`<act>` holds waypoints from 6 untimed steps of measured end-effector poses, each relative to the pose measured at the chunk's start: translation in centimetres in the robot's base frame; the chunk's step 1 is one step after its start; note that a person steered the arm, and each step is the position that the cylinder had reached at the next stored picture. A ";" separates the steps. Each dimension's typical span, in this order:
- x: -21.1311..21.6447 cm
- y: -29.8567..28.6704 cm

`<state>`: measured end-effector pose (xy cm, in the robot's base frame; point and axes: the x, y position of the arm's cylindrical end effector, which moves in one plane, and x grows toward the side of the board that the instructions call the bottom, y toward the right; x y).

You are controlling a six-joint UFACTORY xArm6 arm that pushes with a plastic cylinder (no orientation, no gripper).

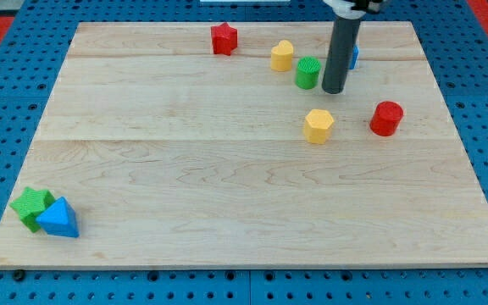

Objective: Push the green circle into the yellow heart

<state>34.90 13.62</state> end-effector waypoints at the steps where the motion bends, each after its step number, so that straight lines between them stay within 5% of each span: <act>1: -0.3 1.1; 6: -3.5 -4.6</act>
